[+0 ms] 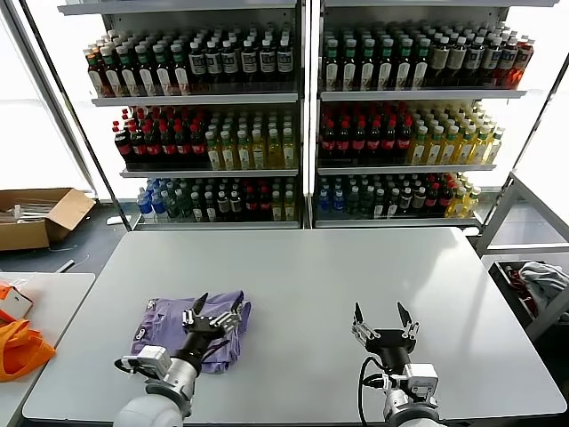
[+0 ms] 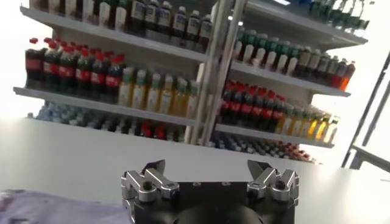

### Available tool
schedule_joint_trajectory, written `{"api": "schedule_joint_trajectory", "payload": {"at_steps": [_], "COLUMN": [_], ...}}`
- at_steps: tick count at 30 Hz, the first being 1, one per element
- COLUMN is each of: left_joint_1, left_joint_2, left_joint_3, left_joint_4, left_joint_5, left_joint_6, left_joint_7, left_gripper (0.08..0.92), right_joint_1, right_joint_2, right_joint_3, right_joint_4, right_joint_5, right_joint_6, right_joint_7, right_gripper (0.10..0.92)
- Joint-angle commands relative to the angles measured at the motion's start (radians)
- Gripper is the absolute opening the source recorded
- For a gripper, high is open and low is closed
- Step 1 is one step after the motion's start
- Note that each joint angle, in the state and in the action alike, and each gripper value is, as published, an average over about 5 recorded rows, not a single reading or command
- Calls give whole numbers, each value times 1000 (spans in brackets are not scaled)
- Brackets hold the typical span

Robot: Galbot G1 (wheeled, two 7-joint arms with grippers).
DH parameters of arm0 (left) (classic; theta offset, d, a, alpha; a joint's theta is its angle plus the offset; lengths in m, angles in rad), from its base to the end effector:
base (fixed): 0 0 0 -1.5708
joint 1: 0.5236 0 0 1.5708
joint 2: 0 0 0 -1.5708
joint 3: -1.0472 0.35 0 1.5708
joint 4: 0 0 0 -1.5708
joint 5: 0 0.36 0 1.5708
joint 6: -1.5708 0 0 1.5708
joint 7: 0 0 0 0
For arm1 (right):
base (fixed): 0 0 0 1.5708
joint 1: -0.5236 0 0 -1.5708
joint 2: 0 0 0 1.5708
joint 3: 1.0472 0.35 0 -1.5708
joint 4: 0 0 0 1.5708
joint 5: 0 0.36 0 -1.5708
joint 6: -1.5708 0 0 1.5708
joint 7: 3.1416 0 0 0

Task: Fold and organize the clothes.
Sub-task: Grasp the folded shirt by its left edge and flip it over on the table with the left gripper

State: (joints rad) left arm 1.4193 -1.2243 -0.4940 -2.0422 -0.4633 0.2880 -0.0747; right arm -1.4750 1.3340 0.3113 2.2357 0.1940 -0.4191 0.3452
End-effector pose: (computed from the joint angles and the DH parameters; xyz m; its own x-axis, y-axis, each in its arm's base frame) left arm 0.2337 0.0544 -0.2830 -0.9630 0.1443 0.2277 0.1156 0.9841 -0.1346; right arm 0.1946 0.0280 -0.2408 -0.9722 0.0081 0.2339 0.0057 0.9999 -0.0110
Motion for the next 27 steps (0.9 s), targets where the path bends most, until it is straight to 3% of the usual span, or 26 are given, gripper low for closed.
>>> {"api": "schedule_joint_trajectory", "payload": {"at_steps": [1,16,27], "left_joint_1": [105,107,74], "left_joint_2": [141,91,84], "left_joint_3": [-356,-265,-205], "left_joint_4": [110,89,152], "left_joint_5": [88,-3,-31], "left_joint_6": [1,46,51], "left_joint_7": [41,74,90], "left_gripper": [823,823,823], "right_joint_1": [55,44,31], "right_joint_2": [-10,-8,0], "right_joint_3": [-18,-27,-31], "right_joint_4": [-46,-52,-55], "right_joint_5": [12,11,5], "right_joint_6": [-6,2,8], "right_joint_7": [0,-1,0], "right_gripper": [823,823,823]}}
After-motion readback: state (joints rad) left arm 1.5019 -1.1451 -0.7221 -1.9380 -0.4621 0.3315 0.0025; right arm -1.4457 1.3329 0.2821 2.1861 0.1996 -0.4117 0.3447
